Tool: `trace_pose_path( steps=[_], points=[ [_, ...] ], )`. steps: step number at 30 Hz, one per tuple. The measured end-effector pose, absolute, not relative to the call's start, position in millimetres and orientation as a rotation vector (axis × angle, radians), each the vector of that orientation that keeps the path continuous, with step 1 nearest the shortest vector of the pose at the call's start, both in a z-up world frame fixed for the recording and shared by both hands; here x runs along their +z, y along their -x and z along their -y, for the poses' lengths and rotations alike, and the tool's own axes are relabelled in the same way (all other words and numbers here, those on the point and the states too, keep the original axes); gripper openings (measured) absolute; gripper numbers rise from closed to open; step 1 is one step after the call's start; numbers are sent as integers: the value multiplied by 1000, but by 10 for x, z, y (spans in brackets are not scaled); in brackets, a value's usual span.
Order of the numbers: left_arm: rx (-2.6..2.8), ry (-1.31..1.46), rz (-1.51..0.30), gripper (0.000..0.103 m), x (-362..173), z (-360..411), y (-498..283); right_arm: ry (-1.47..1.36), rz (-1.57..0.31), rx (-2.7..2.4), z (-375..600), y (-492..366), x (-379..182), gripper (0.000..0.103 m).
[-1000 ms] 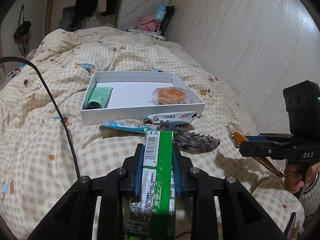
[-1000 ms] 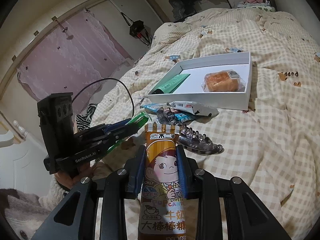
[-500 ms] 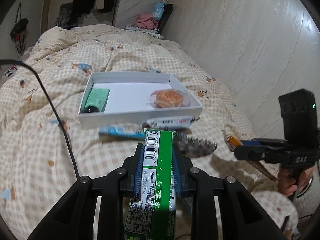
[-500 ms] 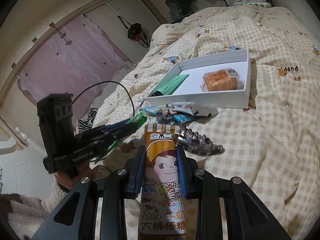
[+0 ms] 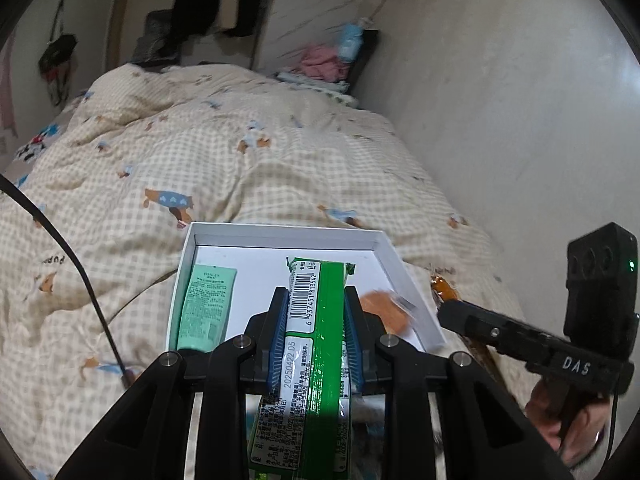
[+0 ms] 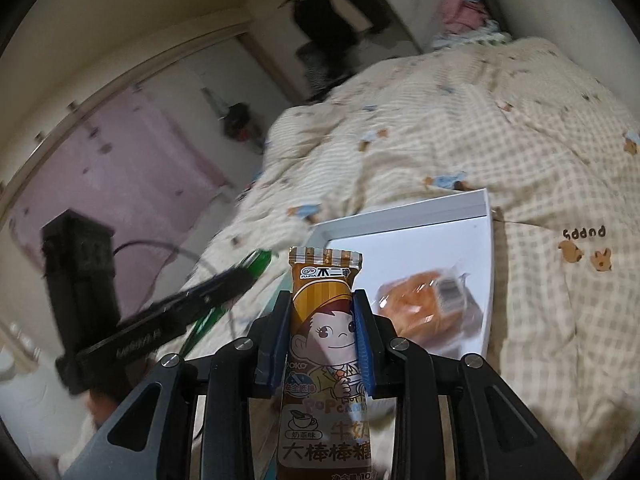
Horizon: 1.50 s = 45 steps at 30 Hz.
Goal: Organize objects
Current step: 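Carry the green packet and candy stick packet with both tools into the white box, then open both tools to release the packets into the box and withdraw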
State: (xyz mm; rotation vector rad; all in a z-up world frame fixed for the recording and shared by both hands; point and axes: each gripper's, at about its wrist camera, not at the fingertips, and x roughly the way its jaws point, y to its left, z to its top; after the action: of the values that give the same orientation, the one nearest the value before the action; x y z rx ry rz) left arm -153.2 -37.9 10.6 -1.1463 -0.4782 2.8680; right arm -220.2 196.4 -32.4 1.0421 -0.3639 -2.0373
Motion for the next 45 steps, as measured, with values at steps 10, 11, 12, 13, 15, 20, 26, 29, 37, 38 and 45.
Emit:
trace_pose_path(
  steps=[10,11,12,13,15,20,26,29,37,38,45],
  points=[
    [2919,1293,719,29,-438,633,1995,-1169,479,-2102,-1566,2797,-739,31],
    [2932,1295,751,29,-477,672,2004,-1177,482,-2103,-1503,2818,-757,31],
    [2944,1296,775,29,-506,693,2002,-1184,479,-2117,-1453,2833,-782,31],
    [2952,1304,810,29,-542,722,1995,-1199,472,-2126,-1398,2844,-817,31],
    [2939,1323,849,29,-607,742,1994,-1225,454,-2155,-1334,2838,-864,31],
    [2947,1358,813,29,-666,709,2048,-1255,360,-2201,-1223,2816,-878,31],
    [2935,1368,820,29,-655,731,2052,-1274,318,-2232,-1155,2830,-890,31],
    [2929,1391,813,29,-666,734,2071,-1280,304,-2232,-1152,2827,-886,31],
    [2911,1428,813,45,-650,772,2044,-1255,297,-2224,-1162,2787,-814,35],
    [2909,1421,822,46,-628,784,2026,-1243,297,-2223,-1175,2777,-793,35],
    [2902,1392,799,52,-504,796,1895,-1165,330,-2167,-1252,2673,-636,57]
  ],
)
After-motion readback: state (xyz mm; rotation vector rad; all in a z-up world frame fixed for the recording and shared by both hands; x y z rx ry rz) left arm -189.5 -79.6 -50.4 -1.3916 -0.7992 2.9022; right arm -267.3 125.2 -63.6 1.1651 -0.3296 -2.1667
